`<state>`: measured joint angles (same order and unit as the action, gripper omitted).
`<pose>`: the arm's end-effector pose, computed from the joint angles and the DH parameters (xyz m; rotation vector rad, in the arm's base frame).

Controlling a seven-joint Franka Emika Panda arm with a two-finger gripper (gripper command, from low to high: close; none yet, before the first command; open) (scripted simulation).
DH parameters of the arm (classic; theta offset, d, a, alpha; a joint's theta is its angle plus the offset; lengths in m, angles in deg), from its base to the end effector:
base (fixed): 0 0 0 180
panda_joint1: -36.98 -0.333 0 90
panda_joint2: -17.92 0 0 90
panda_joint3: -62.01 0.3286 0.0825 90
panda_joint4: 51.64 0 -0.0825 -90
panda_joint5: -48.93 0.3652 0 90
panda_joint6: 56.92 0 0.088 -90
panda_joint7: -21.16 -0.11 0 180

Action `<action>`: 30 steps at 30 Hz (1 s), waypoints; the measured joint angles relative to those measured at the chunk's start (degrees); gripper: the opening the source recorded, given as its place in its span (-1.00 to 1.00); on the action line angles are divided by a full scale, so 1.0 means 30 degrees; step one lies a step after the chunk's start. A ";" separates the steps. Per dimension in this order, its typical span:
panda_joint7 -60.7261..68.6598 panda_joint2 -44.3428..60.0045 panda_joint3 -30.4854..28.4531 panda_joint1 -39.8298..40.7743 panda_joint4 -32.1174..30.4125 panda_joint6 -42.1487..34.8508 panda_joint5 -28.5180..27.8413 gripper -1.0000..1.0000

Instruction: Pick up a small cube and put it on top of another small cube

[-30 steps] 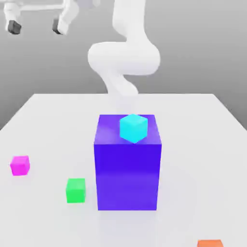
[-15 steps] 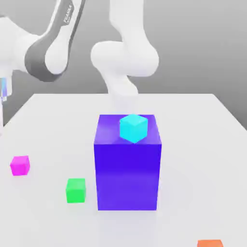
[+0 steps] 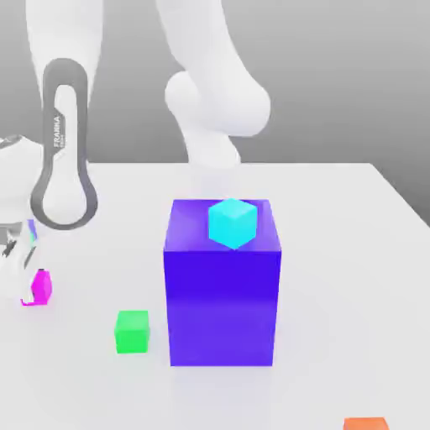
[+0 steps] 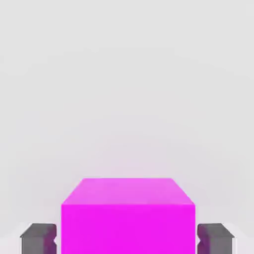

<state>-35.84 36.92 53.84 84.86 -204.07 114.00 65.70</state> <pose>0.2059 -0.3506 0.1592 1.3478 -2.8371 0.0015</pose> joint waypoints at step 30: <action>-0.9750 -0.6257 0.3010 -0.7913 -0.3837 -0.2219 -0.5719 -1.00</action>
<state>-65.09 18.15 62.87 61.12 -215.58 107.34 48.55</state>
